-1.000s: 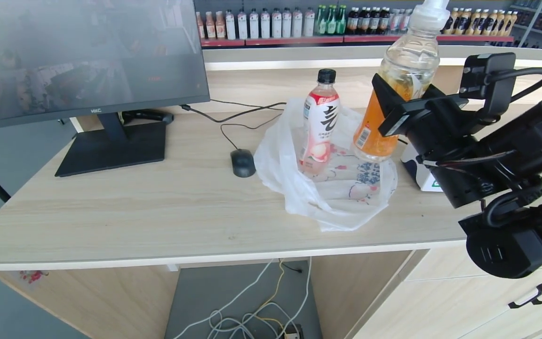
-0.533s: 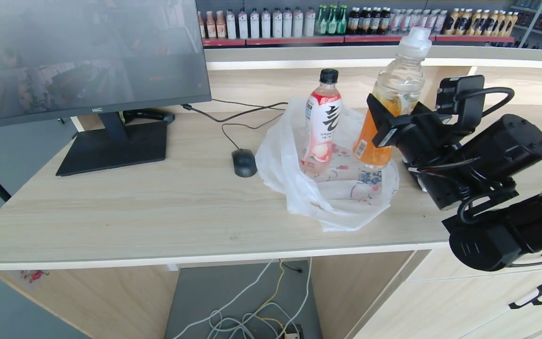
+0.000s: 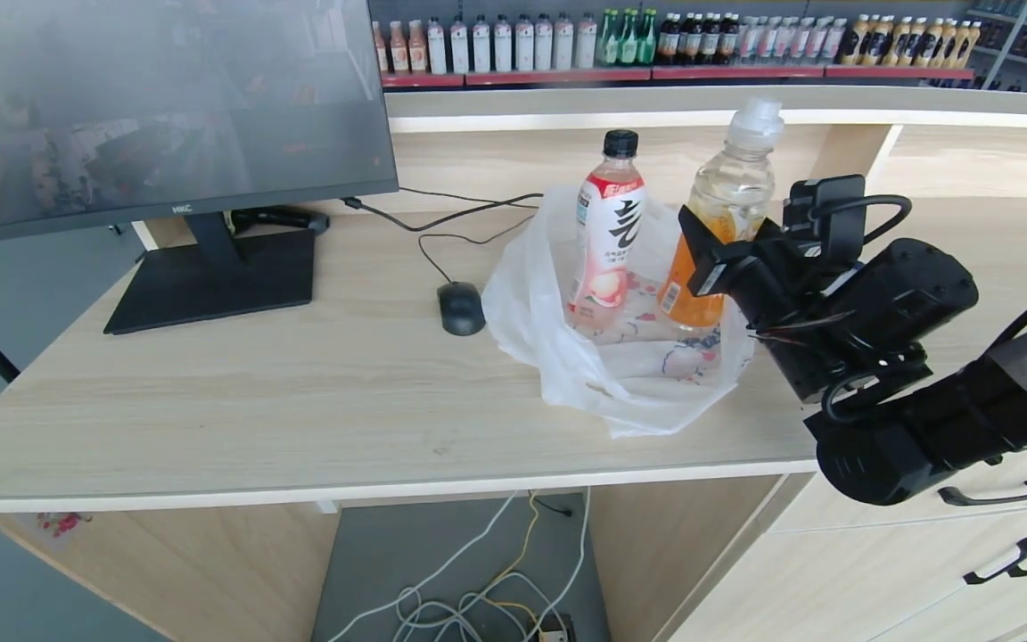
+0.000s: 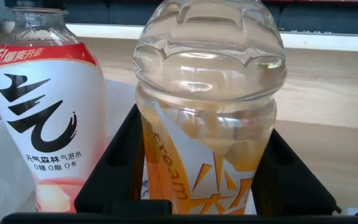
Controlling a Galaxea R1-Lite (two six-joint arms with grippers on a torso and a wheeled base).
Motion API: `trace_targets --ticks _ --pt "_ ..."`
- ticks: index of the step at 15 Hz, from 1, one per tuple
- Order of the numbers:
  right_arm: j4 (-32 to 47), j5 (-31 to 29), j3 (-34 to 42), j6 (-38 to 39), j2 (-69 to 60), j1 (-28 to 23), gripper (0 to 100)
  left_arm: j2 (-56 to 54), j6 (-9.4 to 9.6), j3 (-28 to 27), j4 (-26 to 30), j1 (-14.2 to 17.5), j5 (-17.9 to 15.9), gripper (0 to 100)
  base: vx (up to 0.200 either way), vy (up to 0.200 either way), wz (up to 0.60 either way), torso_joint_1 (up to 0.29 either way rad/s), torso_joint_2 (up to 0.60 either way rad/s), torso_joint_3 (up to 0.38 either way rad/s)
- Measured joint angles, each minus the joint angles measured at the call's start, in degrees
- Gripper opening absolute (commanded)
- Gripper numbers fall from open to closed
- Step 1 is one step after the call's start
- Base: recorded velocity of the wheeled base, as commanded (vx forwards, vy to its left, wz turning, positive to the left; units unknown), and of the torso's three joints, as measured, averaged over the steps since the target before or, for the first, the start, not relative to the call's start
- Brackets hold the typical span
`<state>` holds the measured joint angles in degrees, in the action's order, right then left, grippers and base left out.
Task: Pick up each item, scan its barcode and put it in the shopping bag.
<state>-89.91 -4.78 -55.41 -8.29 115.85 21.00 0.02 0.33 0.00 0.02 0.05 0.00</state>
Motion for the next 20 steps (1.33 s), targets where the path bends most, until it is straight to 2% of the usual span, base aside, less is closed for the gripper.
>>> trace_targets --ticks 12,20 --pt "-0.2 -0.09 -0.6 -0.02 2.43 0.07 0 0.0 -0.01 0.0 0.0 -0.02 0.0 100 0.0 0.0 0.0 0.0 0.0 0.0" --pt "-0.04 -0.17 2.29 -0.05 2.93 0.07 0 0.0 0.0 0.0 0.0 0.0 0.0 100 0.0 0.0 0.0 0.0 0.0 0.0"
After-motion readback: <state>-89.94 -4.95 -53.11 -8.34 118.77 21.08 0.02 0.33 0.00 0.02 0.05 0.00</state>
